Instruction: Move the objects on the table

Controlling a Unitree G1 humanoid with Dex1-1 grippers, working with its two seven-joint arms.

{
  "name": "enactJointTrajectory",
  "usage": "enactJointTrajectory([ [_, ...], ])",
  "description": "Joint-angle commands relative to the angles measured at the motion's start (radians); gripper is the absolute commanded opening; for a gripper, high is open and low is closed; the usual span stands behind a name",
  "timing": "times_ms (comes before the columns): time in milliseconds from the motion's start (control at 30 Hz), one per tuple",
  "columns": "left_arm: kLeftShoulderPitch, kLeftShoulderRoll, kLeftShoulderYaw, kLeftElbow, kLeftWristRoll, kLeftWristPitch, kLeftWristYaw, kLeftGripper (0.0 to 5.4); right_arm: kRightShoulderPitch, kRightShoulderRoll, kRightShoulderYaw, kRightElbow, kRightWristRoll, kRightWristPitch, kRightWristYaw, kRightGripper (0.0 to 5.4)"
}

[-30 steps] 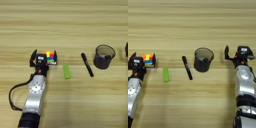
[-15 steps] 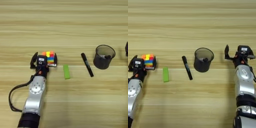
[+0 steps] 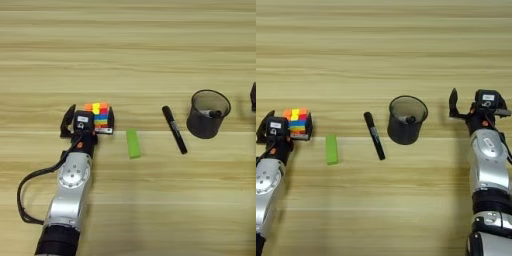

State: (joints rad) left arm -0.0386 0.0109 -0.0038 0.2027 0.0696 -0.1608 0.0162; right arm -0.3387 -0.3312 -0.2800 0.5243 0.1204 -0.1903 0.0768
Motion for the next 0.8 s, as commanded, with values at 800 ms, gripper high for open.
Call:
enactJointTrajectory([
  [800,-0.001,0.001,0.005,0.008,-0.018,0.028,-0.020,4.04,0.003,0.003,-0.001,-0.024,0.004,0.001,0.000,5.40],
])
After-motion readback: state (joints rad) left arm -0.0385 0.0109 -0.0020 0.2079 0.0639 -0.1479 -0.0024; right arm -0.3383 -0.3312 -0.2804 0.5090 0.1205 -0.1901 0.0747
